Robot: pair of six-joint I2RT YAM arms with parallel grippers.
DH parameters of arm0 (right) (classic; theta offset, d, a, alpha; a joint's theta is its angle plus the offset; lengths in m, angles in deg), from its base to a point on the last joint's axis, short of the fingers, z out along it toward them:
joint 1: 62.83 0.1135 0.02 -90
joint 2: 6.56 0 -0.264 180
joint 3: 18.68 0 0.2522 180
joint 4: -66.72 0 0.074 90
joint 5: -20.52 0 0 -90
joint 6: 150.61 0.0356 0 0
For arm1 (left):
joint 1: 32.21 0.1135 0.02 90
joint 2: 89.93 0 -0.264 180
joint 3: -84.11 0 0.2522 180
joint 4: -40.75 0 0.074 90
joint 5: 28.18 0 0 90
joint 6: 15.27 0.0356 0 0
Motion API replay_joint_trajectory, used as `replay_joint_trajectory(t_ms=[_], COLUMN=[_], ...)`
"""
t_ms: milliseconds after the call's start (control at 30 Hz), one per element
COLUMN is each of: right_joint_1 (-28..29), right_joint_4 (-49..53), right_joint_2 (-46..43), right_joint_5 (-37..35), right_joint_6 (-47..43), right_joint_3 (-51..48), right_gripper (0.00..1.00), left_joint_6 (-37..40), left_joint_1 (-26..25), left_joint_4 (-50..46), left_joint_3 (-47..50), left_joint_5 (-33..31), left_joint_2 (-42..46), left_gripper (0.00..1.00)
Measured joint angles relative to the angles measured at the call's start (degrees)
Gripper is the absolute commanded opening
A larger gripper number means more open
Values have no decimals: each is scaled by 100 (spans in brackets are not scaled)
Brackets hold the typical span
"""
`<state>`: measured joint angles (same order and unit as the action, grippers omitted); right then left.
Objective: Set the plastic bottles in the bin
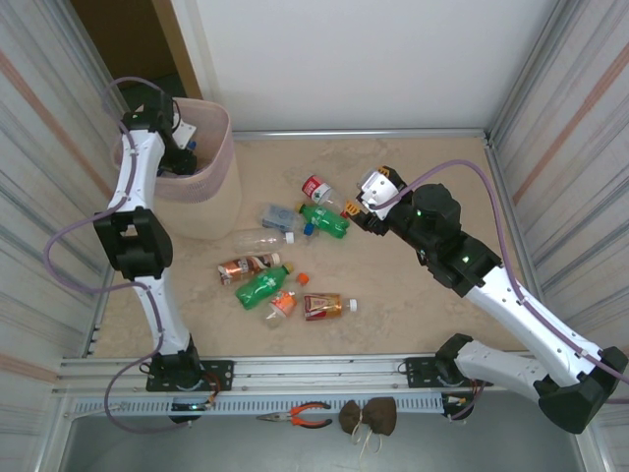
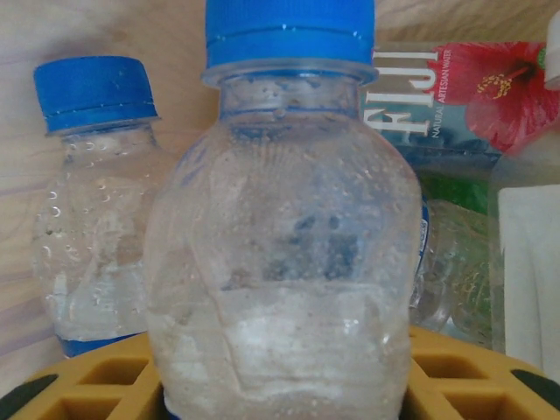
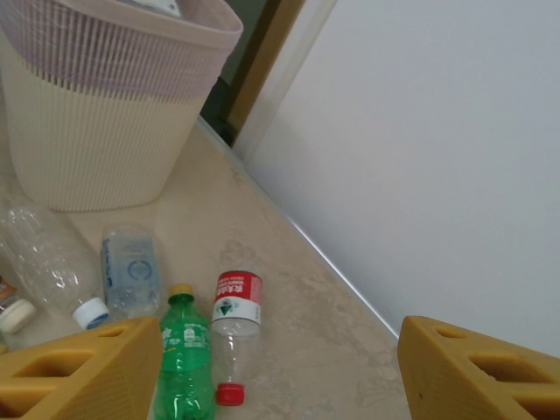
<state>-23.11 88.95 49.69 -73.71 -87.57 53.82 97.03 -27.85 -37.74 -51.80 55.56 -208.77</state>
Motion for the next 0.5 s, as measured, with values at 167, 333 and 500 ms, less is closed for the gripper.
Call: replay_joint_trajectory(t_ms=[167,333,500], right_joint_1=[0,-4,-90], right_joint_4=[94,229,339], right_joint_2=[0,153,291], right_joint_5=[-4,-46,-50], right_joint_6=[131,358,592], right_joint_3=[0,151,205], right_gripper=[79,83,84], left_joint_6=[-9,-46,-136], left_joint_1=[4,4,4], left_joint_4=[2,2,15], left_joint_3=[4,4,2], left_joint_5=[57,205,435], left_joint_2=[0,0,11], left_gripper=[63,73,76])
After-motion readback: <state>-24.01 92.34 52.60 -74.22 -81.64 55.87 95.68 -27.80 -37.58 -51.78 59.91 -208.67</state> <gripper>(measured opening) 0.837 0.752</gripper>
